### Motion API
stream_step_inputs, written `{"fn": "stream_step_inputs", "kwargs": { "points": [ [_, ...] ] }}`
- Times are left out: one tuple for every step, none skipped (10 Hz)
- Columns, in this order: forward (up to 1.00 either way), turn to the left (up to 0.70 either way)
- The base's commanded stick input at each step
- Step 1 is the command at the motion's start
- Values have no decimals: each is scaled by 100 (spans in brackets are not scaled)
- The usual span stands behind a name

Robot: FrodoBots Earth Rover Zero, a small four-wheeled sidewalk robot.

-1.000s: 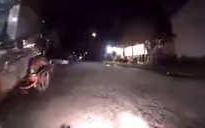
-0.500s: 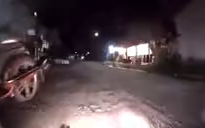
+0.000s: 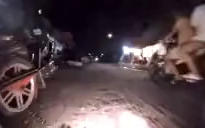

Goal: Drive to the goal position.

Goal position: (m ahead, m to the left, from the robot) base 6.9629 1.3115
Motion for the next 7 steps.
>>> {"fn": "stream_step_inputs", "kwargs": {
  "points": [
    [100, 19],
    [100, 4],
    [100, 0],
    [100, 0],
    [100, 0],
    [100, 0],
    [100, 0]
  ]
}}
